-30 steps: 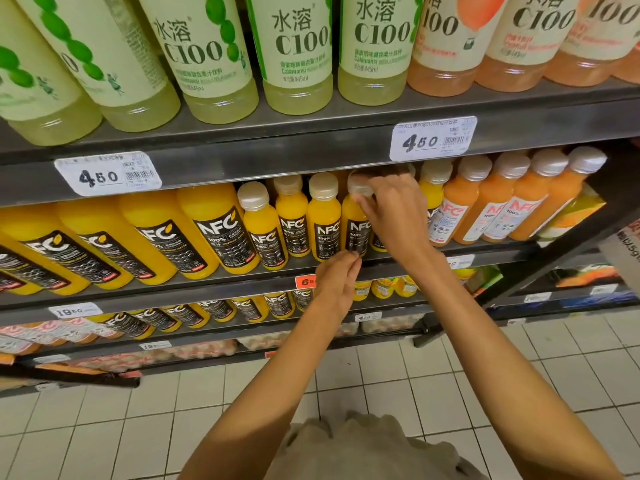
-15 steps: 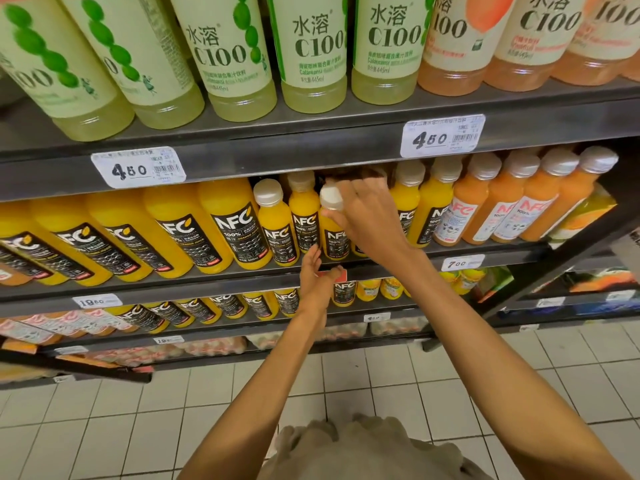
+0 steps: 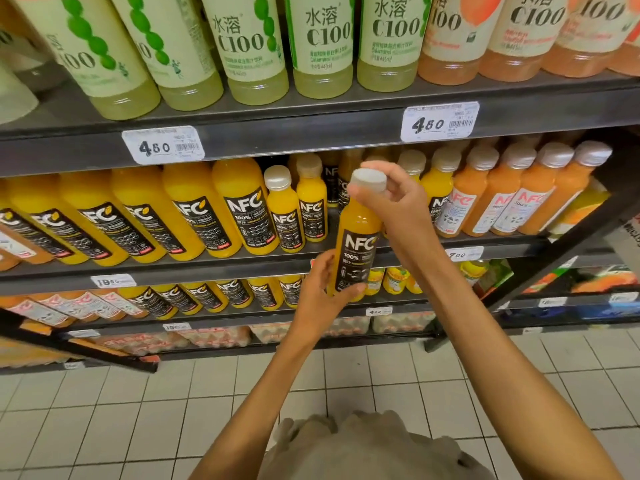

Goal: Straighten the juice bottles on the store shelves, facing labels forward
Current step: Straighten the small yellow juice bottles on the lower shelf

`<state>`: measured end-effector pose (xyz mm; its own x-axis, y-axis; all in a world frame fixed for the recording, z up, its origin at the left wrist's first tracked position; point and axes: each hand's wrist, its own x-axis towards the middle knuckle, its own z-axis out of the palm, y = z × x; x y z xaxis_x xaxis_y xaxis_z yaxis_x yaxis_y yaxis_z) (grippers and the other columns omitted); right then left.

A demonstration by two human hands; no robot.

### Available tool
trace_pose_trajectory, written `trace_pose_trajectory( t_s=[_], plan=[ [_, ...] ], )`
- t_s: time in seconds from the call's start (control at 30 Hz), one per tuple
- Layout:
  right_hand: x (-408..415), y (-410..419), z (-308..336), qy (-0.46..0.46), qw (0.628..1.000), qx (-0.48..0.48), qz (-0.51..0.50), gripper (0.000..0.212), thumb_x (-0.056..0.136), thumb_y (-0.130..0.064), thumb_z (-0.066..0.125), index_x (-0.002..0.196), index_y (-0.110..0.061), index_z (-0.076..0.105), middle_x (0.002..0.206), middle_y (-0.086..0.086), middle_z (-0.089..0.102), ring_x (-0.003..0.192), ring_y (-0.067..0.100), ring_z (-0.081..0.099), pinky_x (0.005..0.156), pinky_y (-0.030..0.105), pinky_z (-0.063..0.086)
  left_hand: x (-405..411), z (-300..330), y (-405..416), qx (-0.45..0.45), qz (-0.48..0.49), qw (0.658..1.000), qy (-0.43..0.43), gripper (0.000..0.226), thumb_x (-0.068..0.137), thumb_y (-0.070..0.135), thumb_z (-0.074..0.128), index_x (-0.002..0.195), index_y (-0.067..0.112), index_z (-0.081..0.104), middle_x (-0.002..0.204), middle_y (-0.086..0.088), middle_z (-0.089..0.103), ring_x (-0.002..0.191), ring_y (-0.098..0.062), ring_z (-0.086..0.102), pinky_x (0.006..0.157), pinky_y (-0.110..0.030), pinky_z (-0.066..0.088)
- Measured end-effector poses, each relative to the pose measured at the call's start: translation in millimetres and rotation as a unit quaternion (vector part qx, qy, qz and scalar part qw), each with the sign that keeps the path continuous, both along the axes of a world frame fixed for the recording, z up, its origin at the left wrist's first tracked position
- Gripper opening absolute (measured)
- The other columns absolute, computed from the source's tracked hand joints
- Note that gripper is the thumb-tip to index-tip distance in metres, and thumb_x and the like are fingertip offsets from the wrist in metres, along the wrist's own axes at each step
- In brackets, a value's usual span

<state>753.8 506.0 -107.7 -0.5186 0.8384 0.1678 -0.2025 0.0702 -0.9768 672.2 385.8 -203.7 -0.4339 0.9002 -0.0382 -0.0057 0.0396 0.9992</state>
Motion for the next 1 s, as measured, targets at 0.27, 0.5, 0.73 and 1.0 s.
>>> trace_pose_trajectory(
  t_s=[0.27, 0.5, 0.73, 1.0],
  plan=[
    [0, 6, -24, 0.055, 0.966, -0.203, 0.152, 0.024, 0.097, -0.027, 0.047, 0.116, -0.016, 0.056, 0.100, 0.006, 0.072, 0.091, 0.022, 0.070, 0.074, 0.031, 0.057, 8, 28, -44, -0.062, -0.093, 0.963, -0.244, 0.040, 0.082, 0.030, 0.059, 0.118, 0.012, 0.060, 0.108, -0.008, 0.071, 0.100, -0.021, 0.066, 0.081, -0.034, 0.056],
    [-11, -6, -8, 0.133, 0.935, -0.261, 0.198, 0.033, 0.091, -0.038, 0.052, 0.117, -0.017, 0.055, 0.090, 0.002, 0.070, 0.094, 0.021, 0.069, 0.078, 0.036, 0.057, 17, 59, -40, -0.059, -0.136, 0.908, -0.391, 0.063, 0.076, 0.063, 0.057, 0.115, 0.013, 0.060, 0.081, -0.012, 0.066, 0.063, -0.020, 0.064, 0.059, -0.031, 0.054],
    [-10, -4, 10, 0.085, 0.954, -0.234, 0.165, 0.028, 0.097, -0.037, 0.049, 0.114, -0.015, 0.050, 0.082, 0.003, 0.061, 0.068, 0.016, 0.062, 0.070, 0.033, 0.051, 14, 64, -39, -0.062, -0.044, 0.988, -0.135, 0.053, 0.075, 0.066, 0.040, 0.113, 0.032, 0.057, 0.101, 0.003, 0.072, 0.086, -0.007, 0.070, 0.070, -0.019, 0.056],
    [-12, -4, 16, 0.001, 0.955, -0.257, 0.146, 0.033, 0.094, -0.043, 0.053, 0.108, -0.013, 0.058, 0.089, 0.007, 0.068, 0.086, 0.021, 0.070, 0.073, 0.035, 0.057, 16, 81, -38, -0.064, -0.086, 0.948, -0.300, 0.061, 0.077, 0.057, 0.057, 0.115, 0.010, 0.060, 0.082, -0.010, 0.068, 0.063, -0.019, 0.065, 0.057, -0.031, 0.056]
  ],
)
